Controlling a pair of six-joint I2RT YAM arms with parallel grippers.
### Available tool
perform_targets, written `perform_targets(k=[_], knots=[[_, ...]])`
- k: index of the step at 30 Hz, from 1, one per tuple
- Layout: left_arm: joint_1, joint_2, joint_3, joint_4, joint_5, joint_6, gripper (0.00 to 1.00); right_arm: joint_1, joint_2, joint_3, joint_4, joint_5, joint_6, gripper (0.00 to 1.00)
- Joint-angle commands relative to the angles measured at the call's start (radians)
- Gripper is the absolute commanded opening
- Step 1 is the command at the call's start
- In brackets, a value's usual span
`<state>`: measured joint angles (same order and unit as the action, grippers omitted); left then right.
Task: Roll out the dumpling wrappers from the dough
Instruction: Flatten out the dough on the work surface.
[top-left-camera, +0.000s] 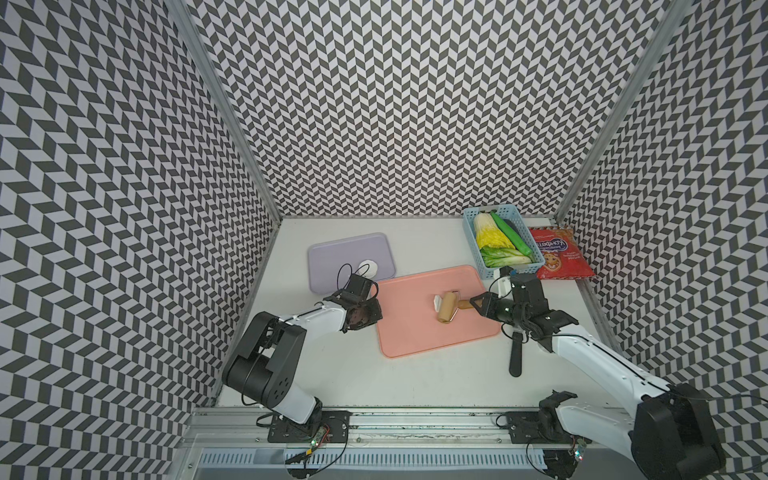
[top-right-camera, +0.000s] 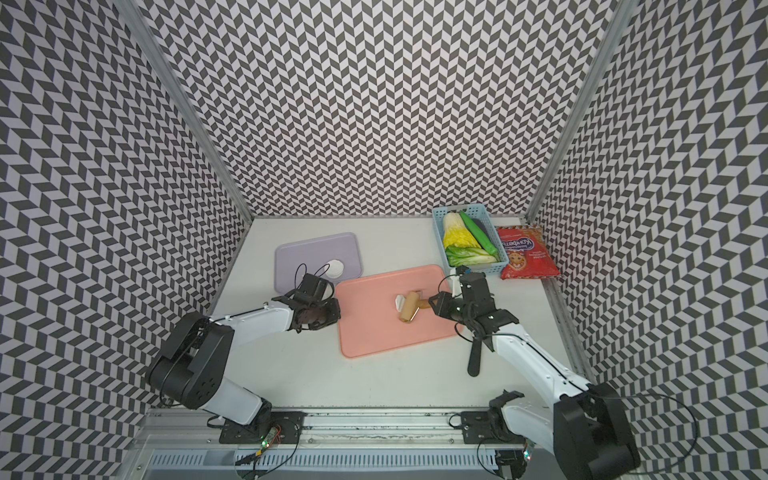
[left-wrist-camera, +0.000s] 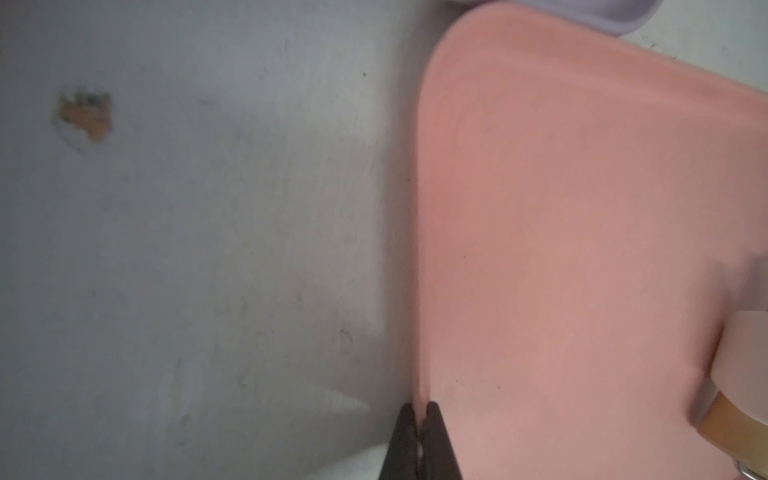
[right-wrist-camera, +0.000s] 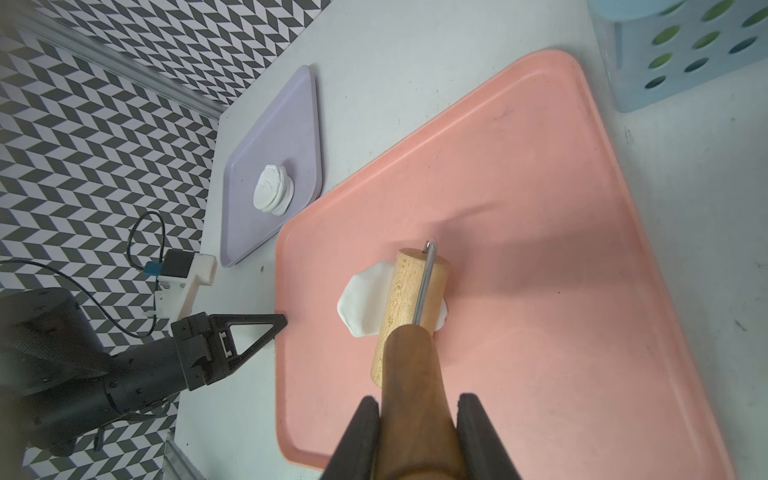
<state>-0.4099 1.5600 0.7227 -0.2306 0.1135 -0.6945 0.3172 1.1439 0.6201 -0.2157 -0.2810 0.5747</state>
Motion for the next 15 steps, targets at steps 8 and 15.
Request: perform_targets(k=[8,15], knots=[[0.005,0.052,-0.057,-0.093,-0.046,0.001,0.0,-0.04,0.055,-0.07,-0.104,0.212,-0.055,0.0],[-0.008,0.066,-0.054,-0.092,-0.038,0.002,0.0,0.032,0.119,-0.08,0.005,0.16,0.021,0.0]])
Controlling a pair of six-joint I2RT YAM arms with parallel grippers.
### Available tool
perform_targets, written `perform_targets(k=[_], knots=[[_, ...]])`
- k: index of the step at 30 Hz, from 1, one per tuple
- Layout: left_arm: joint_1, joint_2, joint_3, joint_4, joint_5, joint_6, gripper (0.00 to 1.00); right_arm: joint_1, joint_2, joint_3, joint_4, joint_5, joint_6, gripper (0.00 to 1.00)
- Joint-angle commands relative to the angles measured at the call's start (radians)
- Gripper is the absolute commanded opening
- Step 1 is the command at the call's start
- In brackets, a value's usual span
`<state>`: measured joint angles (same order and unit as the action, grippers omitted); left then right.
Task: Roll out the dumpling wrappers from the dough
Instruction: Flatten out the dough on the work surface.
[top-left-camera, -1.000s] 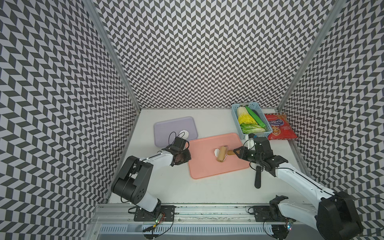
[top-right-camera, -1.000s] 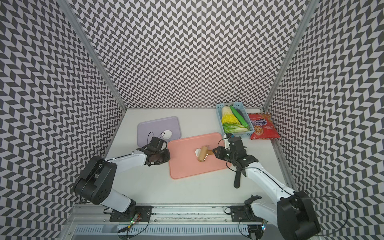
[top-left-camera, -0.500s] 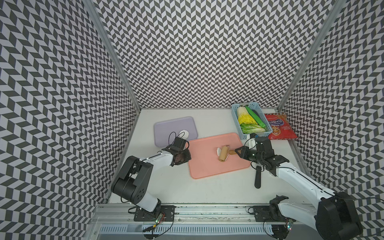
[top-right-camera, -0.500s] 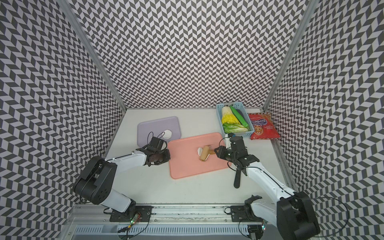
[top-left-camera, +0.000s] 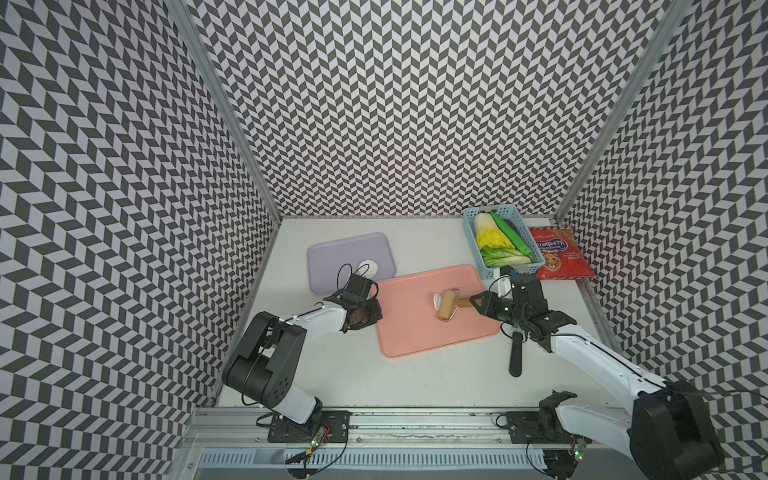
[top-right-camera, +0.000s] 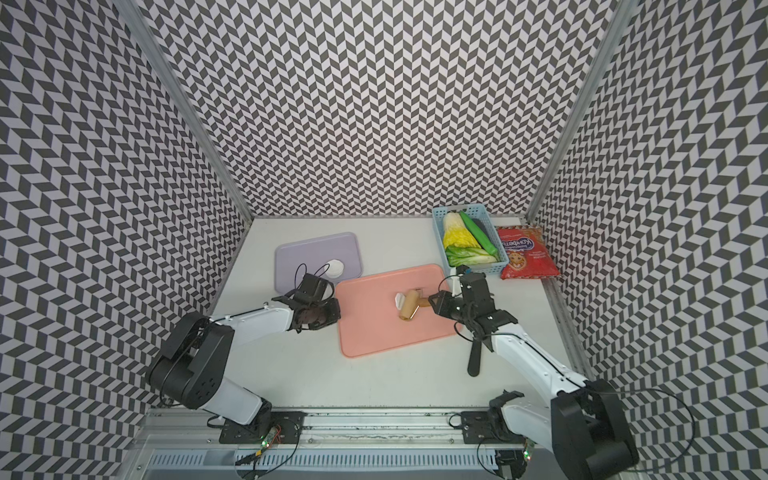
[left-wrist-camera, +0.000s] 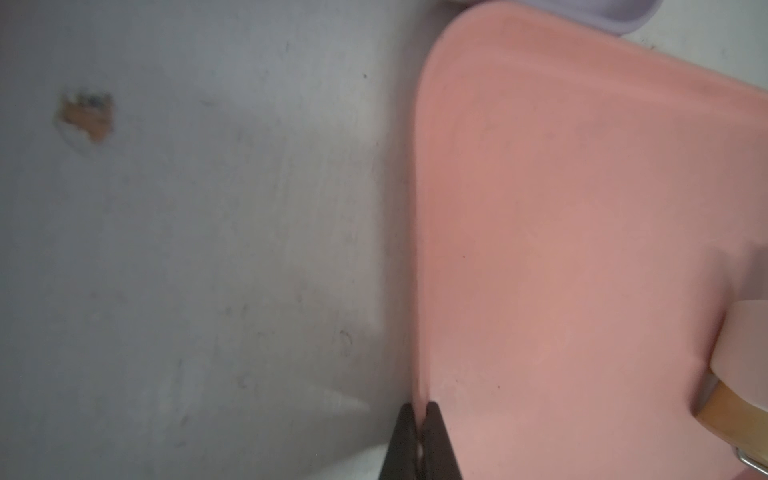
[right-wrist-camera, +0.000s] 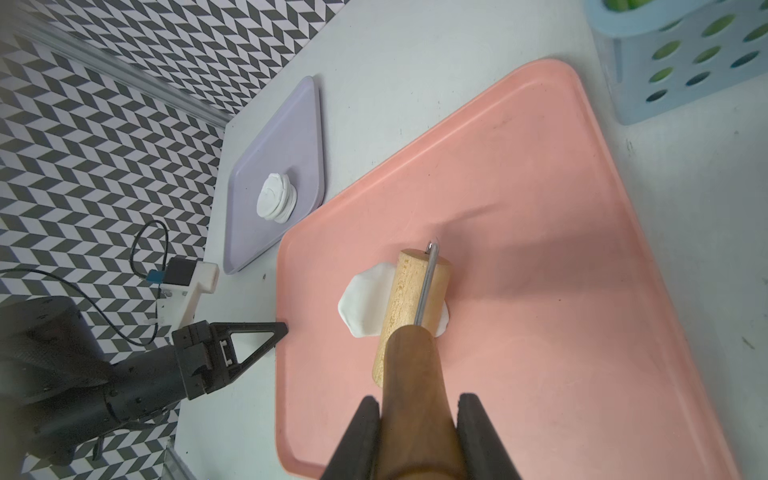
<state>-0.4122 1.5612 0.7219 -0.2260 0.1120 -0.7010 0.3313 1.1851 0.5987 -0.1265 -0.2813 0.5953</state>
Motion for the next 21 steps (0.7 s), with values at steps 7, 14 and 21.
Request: perform_targets(k=[7,14,21], knots=[[-0.017,0.062,-0.059,-0.095,-0.038,0.005,0.0,0.052,0.147,-0.068,-0.029,0.17,0.029,0.0],[-0.023,0.054,-0.063,-0.096,-0.041,0.001,0.0,0.052,0.213,-0.073,0.019,0.18,0.037,0.0],[-0.026,0.043,-0.069,-0.1,-0.047,-0.005,0.0,0.052,0.267,-0.073,0.058,0.187,0.038,0.0]])
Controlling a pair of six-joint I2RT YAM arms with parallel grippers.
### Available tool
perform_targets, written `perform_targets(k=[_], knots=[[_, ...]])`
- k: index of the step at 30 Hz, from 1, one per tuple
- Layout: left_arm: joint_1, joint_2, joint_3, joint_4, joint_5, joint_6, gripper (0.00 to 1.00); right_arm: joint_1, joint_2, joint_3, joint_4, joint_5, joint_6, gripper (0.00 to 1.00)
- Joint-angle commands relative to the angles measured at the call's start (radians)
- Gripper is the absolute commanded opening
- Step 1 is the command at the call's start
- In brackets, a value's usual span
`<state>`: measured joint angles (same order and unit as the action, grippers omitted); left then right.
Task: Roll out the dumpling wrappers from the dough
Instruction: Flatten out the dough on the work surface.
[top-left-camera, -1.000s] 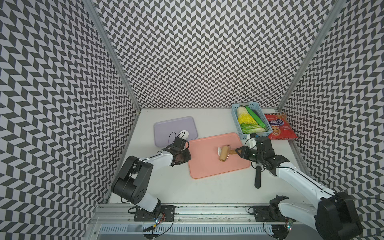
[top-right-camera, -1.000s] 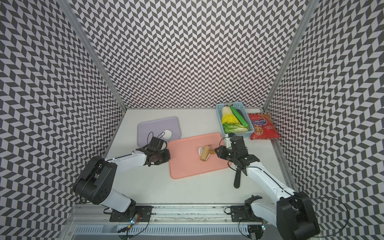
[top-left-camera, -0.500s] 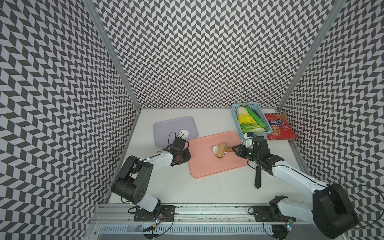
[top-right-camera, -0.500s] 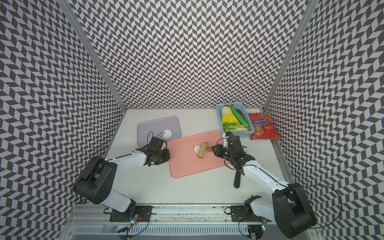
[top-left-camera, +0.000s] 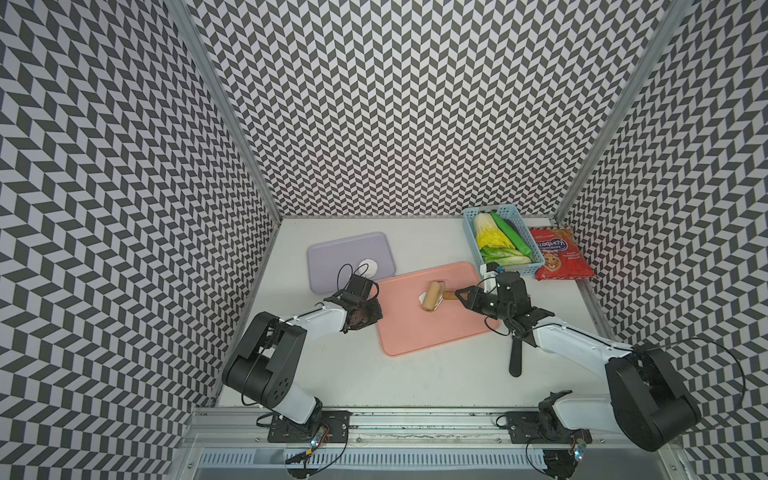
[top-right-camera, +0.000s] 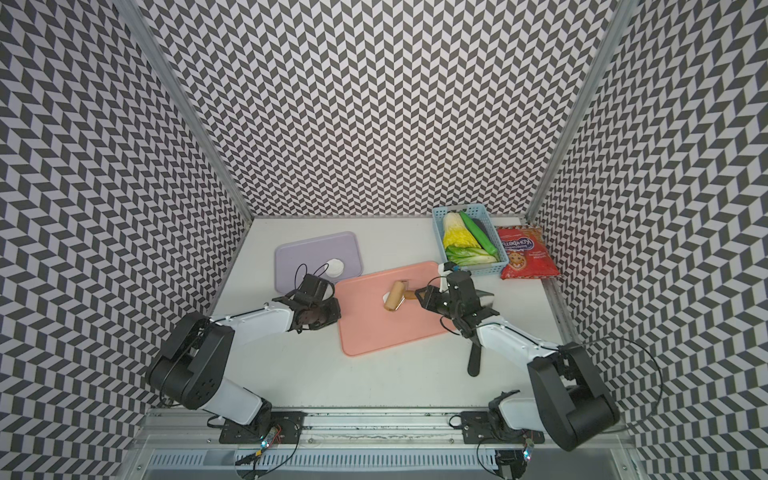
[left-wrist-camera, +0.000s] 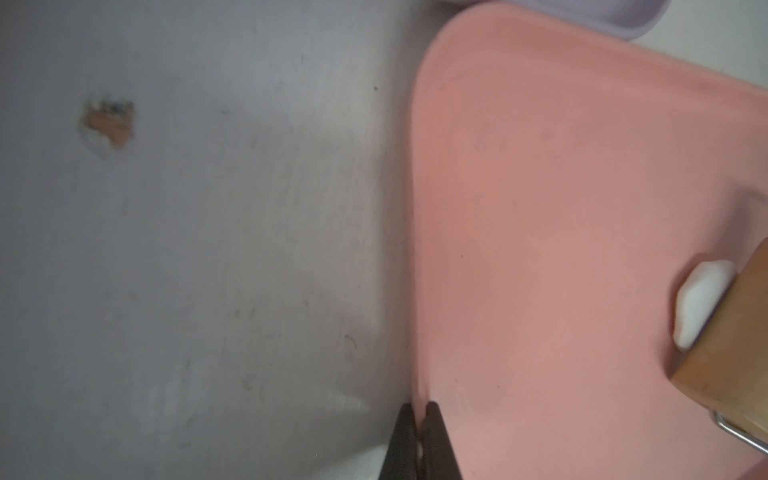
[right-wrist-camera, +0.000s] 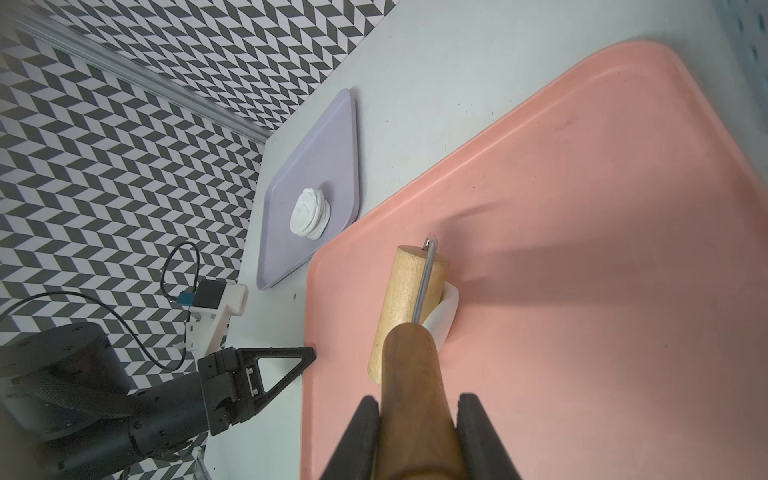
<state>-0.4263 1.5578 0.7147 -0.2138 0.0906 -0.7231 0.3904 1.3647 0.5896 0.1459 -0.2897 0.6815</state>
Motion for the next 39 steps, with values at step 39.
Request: perform_targets(k=[39], knots=[[0.069,0.061,-0.089,-0.096,-0.006,0.025,0.0,-0.151,0.022,-0.075,-0.324,0.27,-0.089,0.0]])
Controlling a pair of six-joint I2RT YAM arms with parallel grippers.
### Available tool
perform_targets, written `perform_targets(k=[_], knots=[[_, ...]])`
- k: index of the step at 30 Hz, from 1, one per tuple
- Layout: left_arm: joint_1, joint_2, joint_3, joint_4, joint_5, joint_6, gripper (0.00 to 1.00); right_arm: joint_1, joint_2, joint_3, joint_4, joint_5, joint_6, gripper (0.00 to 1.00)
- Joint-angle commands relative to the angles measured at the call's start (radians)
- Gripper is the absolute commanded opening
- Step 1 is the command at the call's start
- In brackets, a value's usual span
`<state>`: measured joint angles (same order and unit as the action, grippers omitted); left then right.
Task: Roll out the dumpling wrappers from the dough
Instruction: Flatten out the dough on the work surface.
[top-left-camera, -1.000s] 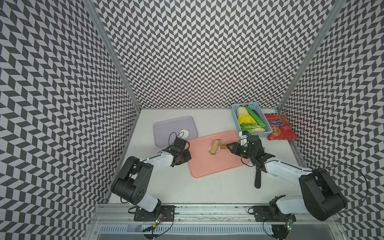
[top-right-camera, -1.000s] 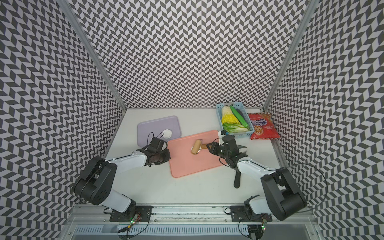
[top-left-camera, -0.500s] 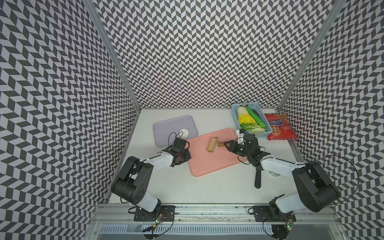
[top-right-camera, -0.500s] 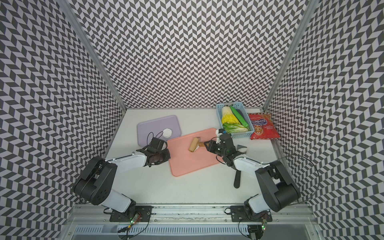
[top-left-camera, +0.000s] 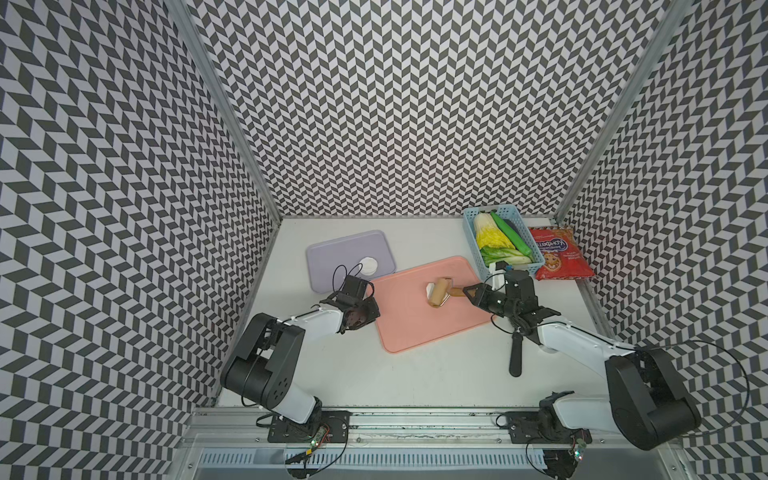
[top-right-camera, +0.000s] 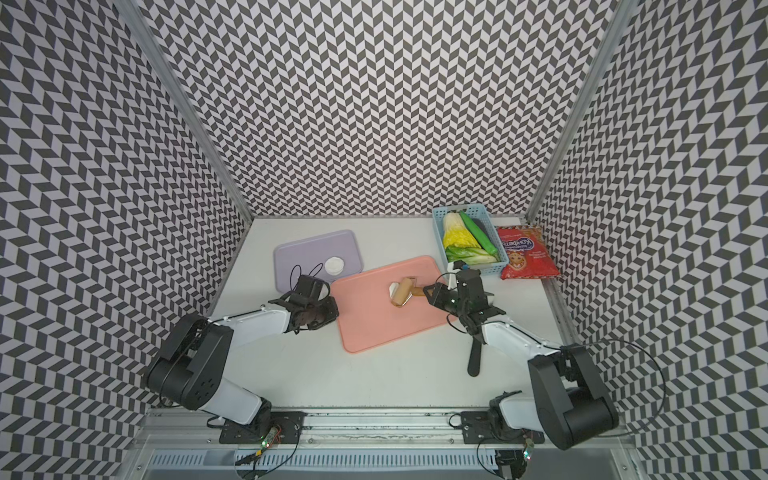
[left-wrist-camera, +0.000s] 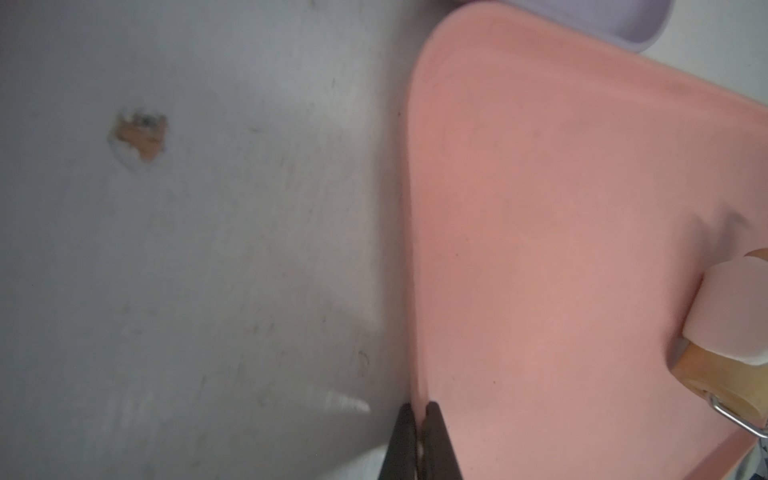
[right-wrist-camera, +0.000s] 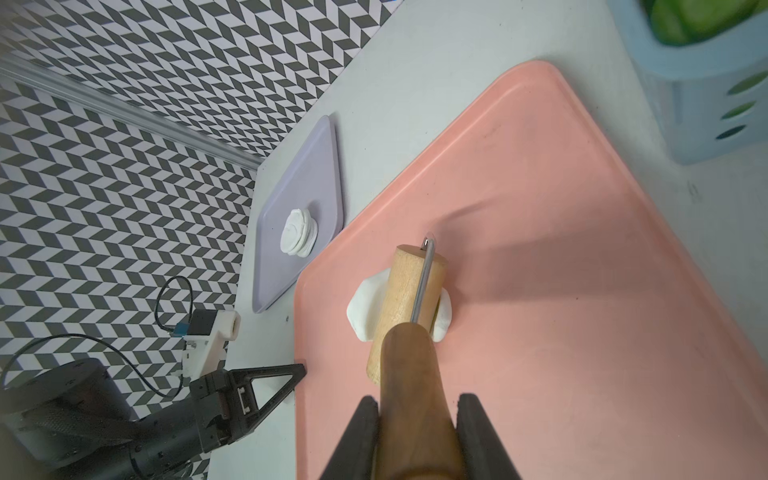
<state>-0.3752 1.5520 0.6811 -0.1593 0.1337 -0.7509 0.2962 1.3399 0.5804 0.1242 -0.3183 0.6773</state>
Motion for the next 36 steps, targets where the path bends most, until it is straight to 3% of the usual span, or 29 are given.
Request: perform_targets(k=[1,24,27,33,36], knots=[[0.018,0.066,-0.054,-0.151,-0.049,0.053,0.0,-0.064,0.04,-0.067,-0.309,0.303,-0.088,0.0],[0.027,0.083,-0.046,-0.149,-0.043,0.061,0.0,-0.141,0.01,-0.003,-0.393,0.32,-0.174,0.0],[0.025,0.083,-0.048,-0.149,-0.042,0.062,0.0,-0.114,-0.005,0.034,-0.387,0.299,-0.18,0.0],[0.013,0.091,-0.038,-0.152,-0.043,0.065,0.0,0.03,-0.03,0.135,-0.301,0.139,-0.176,0.0],[-0.001,0.092,-0.031,-0.154,-0.044,0.064,0.0,0.042,-0.058,0.161,-0.268,0.072,-0.16,0.0]])
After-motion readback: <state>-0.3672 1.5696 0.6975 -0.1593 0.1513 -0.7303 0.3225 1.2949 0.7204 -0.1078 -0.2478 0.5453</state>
